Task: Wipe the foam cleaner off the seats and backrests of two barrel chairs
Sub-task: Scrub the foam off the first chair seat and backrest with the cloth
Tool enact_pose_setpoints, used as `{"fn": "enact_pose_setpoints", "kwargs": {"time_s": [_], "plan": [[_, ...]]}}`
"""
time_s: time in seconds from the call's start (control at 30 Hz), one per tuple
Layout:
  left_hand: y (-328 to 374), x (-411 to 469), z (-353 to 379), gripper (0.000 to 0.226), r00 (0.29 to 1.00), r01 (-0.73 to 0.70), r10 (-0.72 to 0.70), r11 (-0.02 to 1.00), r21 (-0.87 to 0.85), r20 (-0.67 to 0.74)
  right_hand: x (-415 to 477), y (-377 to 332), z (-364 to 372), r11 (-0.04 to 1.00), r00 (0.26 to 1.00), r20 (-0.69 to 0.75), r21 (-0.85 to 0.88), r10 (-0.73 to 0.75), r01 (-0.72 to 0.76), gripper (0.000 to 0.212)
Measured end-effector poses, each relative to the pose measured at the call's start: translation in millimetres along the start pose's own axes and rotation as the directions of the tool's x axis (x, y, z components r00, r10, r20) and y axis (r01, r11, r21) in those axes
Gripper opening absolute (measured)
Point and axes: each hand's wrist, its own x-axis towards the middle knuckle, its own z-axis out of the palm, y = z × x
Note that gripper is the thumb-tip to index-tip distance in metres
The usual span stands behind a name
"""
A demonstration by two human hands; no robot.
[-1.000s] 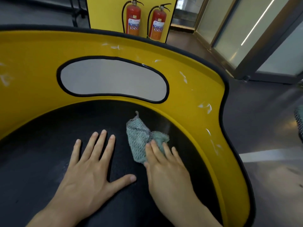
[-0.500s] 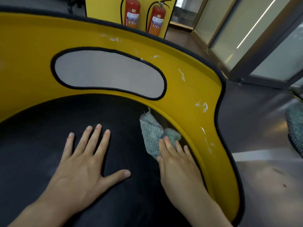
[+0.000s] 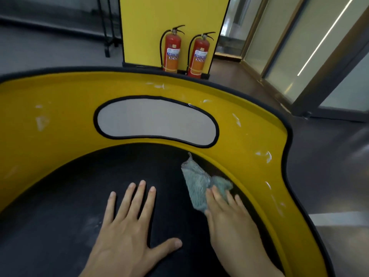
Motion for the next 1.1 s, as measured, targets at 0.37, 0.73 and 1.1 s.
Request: {"fn": "enact_pose_setpoints", "kwargs": {"time_s": [0.37,0.73,1.1], "plan": [[4,1,0,0.115,0.999,0.025,-0.025,1.0,-0.001,-0.029,70,-11,-15,0.992,0.997,-0.019,0.109,0.07,-0.067,0.052],[7,3,-26,0.118,0.989,0.049,-0.032,0.992,-0.115,0.142,28,-3,-21,0.999,0.996,0.082,0.039,0.032,-0.035,0.056],[6,-4,-24,0.114,0.992,0.028,-0.02,0.997,-0.069,0.124,0,-5,-20,0.999,0.99,0.138,0.021,0.04,-0.043,0.057]]}}
